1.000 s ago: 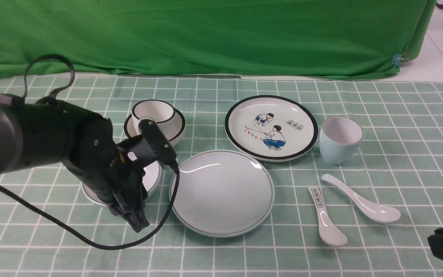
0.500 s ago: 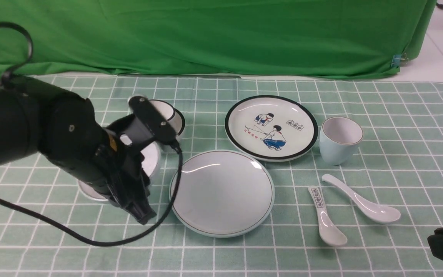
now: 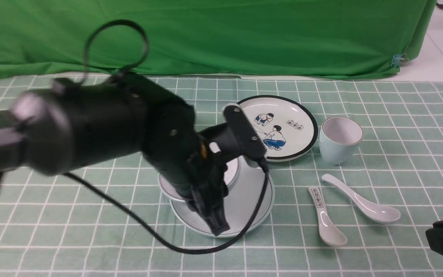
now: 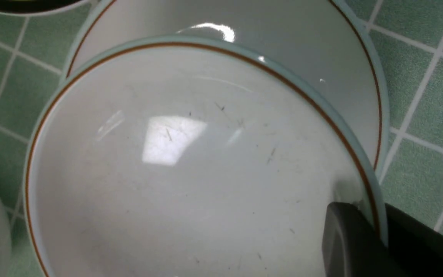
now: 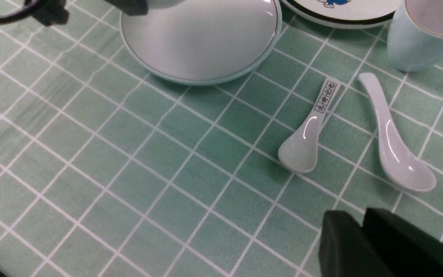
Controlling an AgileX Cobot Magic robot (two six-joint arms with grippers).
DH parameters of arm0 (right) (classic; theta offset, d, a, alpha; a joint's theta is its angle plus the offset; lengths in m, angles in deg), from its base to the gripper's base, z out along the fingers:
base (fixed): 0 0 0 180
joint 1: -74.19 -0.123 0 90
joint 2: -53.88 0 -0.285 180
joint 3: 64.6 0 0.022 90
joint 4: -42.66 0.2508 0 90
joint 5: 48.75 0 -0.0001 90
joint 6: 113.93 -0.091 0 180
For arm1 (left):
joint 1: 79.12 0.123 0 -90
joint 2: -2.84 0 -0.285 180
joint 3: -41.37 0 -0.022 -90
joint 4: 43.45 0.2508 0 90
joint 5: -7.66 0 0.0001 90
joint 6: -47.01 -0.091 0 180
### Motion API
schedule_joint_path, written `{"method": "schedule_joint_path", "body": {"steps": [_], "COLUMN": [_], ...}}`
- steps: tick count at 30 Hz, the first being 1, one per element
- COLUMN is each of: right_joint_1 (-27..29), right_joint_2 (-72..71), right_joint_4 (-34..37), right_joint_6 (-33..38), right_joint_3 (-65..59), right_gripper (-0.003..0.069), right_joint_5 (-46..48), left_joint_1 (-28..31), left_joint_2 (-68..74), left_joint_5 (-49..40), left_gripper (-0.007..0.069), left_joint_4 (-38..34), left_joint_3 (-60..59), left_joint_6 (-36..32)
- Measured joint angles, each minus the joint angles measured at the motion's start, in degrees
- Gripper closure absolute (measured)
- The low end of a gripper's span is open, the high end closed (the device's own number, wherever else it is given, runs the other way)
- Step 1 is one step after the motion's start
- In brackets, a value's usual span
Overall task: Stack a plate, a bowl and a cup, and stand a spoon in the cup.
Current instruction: Use the left arm to put the blue rice bowl into the blue large plate in the middle
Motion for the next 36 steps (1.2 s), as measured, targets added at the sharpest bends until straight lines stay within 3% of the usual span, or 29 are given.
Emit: {"method": "schedule_joint_path", "body": {"steps": [17, 22, 24, 28, 30, 33, 36], "right_joint_1": [0.0, 0.0, 0.0, 0.0, 0.0, 0.0, 0.0], "right_joint_2": [0.0, 0.0, 0.0, 1.3, 3.6, 9.8, 15.1], "right_joint_4": [-0.2, -0.2, -0.2, -0.2, -0.2, -1.0, -2.7], "right_joint_6": [-0.1, -2.8, -3.2, -4.3, -4.5, -4.5, -4.4], "right_joint_3": [0.0, 0.0, 0.0, 0.7, 1.8, 5.2, 7.8], "right_gripper": [0.0526, 0.0454, 0.0386, 0.0314, 0.0316, 0.0330, 0.0341], "right_joint_5": [0.8, 0.8, 1.1, 1.9, 1.9, 2.1, 2.1], "left_joint_1": [-2.3, -2.3, -2.3, -2.3, -2.7, -3.5, -3.8], "left_joint_2": [8.7, 8.7, 8.7, 7.6, 5.2, -1.2, -6.3], "left_joint_5": [0.6, 1.2, 1.2, -0.6, -2.7, -3.8, -3.5], "left_gripper": [0.0584, 0.0476, 0.0382, 0.0237, 0.0182, 0.0165, 0.0205], "left_joint_4": [0.7, 0.7, 0.6, -0.3, -1.1, -2.2, -2.8], "left_joint_3": [4.2, 4.2, 4.2, 5.3, 7.0, 9.5, 9.7], "left_joint_6": [-3.4, -4.7, -4.6, -0.5, 3.0, 8.8, 10.9]}}
